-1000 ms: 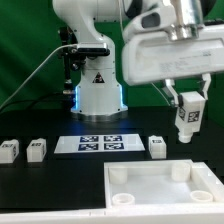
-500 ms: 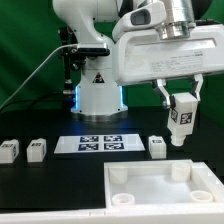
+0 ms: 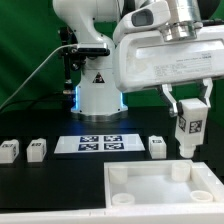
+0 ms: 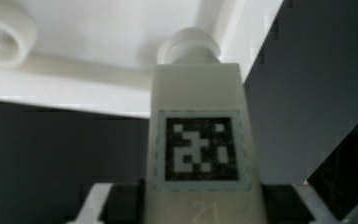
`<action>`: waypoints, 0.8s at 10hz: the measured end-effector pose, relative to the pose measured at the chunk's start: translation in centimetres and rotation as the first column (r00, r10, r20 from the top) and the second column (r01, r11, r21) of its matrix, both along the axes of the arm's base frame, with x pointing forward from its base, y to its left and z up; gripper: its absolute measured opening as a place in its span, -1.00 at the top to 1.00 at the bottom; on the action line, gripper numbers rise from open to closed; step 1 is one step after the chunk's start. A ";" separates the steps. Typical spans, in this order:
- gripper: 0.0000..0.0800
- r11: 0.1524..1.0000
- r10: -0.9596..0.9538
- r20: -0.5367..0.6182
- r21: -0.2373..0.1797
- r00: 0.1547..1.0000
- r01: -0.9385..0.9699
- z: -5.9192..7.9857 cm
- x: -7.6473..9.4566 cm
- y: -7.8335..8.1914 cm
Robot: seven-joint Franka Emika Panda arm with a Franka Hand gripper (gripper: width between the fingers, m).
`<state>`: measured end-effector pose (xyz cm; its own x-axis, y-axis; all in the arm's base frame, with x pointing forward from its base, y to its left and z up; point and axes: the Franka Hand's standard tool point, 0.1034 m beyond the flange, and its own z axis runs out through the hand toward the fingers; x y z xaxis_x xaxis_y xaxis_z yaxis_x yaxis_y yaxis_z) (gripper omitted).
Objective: Assemble one leg
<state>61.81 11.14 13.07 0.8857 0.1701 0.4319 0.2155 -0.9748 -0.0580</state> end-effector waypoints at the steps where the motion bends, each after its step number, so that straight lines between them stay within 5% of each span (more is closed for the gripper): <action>1: 0.27 1.000 -0.006 0.024 0.011 1.000 0.005 -0.4 1.1 0.5; 6: 0.27 1.000 0.003 0.042 0.013 0.999 -0.004 -0.9 1.2 1.2; 8: 0.27 0.999 0.032 0.170 -0.025 0.985 -0.028 -1.1 0.5 -0.1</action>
Offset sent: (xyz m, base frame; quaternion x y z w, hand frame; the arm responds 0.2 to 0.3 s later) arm 0.0000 0.0000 0.0000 0.0000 0.0000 0.0000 1.0000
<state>62.32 11.00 11.96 0.7941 0.2071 0.5714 0.2498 -0.9683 0.0039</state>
